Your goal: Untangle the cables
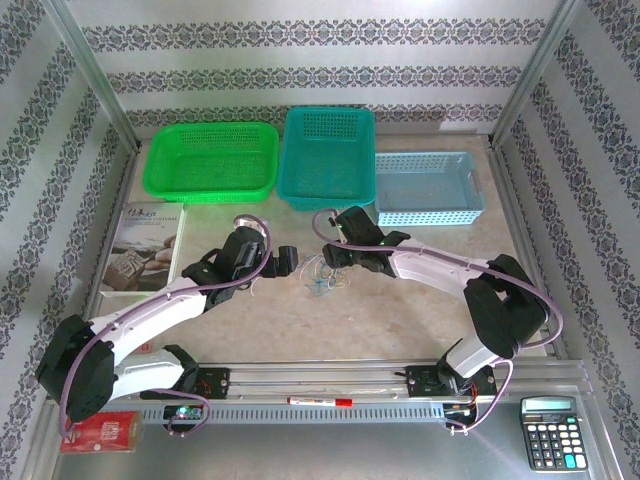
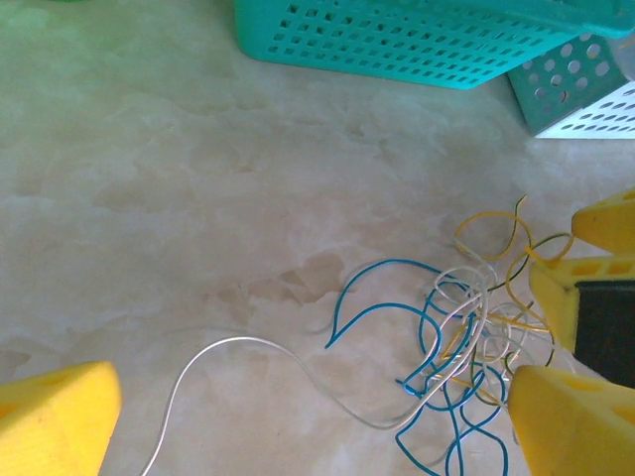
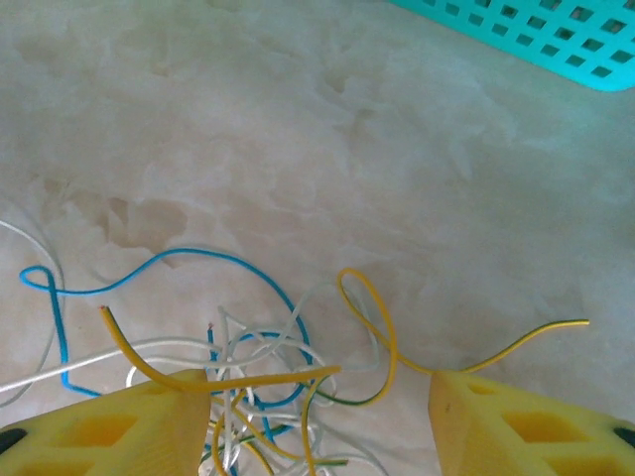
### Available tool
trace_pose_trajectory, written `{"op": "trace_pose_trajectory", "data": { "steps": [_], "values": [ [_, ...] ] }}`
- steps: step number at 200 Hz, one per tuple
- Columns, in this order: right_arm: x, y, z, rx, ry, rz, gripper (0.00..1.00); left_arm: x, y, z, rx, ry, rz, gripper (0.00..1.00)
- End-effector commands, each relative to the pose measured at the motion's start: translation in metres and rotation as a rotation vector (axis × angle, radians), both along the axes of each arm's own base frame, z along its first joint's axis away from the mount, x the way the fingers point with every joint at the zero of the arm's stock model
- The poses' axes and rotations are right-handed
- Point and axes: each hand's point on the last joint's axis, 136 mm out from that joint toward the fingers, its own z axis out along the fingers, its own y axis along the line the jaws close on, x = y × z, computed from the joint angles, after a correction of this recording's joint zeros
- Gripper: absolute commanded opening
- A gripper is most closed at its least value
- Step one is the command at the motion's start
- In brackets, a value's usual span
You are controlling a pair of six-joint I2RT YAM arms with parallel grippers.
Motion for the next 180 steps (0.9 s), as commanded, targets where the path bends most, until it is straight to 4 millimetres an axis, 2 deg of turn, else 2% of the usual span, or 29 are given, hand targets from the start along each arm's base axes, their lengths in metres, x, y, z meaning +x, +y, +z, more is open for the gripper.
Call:
{"op": "trace_pose_trajectory", "data": {
  "steps": [1, 53, 94, 133, 144, 175, 180],
  "values": [
    [0.014, 0.008, 0.01, 0.063, -0.011, -0.026, 0.59, 0.001, 0.005, 0.001, -0.014, -0.001, 0.023, 1.0],
    [0.023, 0.018, 0.011, 0.097, -0.002, -0.021, 0.58, 0.0, 0.006, -0.002, -0.016, 0.005, 0.024, 1.0],
    [0.024, 0.029, 0.006, 0.123, 0.025, 0.008, 0.5, 0.001, 0.005, -0.002, -0.023, 0.005, 0.022, 1.0],
    [0.024, 0.031, 0.009, 0.132, 0.021, 0.016, 0.29, 0.001, 0.004, -0.001, -0.028, 0.003, 0.021, 1.0],
    [0.024, 0.03, 0.014, 0.133, 0.009, 0.017, 0.25, 0.001, 0.004, -0.001, -0.027, 0.004, 0.021, 1.0],
    [0.021, 0.027, 0.035, 0.153, -0.031, 0.023, 0.0, 0.002, 0.004, -0.001, -0.028, 0.002, 0.021, 1.0],
    [0.021, 0.026, 0.039, 0.157, -0.038, 0.024, 0.0, 0.002, 0.004, -0.001, -0.027, 0.001, 0.02, 1.0]
  ]
}}
